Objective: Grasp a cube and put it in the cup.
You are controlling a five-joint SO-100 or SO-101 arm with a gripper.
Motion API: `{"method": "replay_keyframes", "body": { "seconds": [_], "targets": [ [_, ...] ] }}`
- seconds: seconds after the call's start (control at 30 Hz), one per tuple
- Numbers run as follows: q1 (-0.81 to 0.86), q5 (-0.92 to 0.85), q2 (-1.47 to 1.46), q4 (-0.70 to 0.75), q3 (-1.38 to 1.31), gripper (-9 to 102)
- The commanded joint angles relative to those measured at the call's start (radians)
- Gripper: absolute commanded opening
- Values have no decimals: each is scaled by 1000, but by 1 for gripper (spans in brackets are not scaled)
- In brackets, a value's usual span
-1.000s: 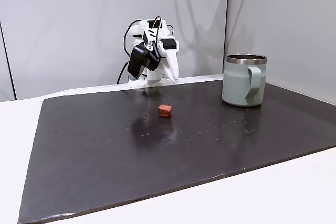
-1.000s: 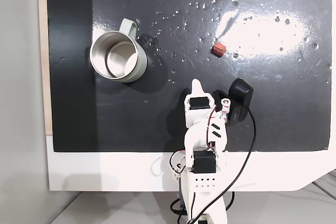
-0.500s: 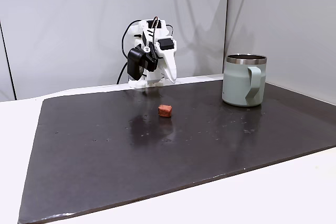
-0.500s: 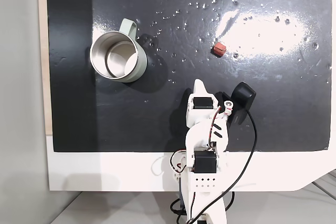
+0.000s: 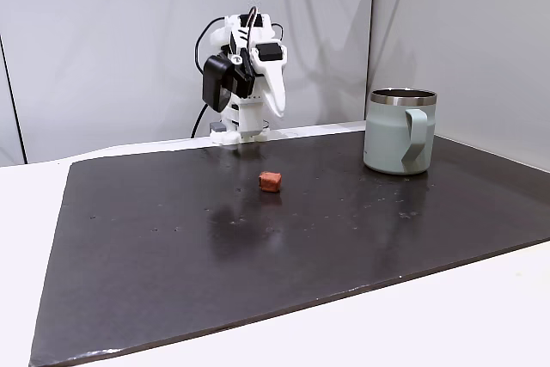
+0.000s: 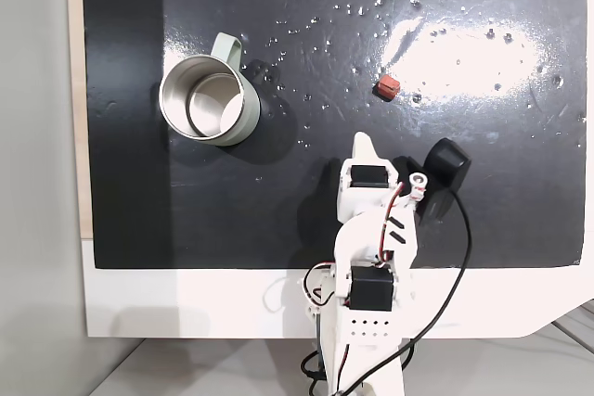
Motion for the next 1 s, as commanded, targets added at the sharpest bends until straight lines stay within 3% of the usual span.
{"method": "replay_keyframes", "body": {
  "seconds": [0.0,0.2,0.53,0.97],
  "targets": [
    [37,-12,-147,2,-189,0],
    [92,64,-456,20,-428,0],
    [129,272,-920,207,-838,0],
    [112,500,-1278,440,-1146,0]
  ]
}}
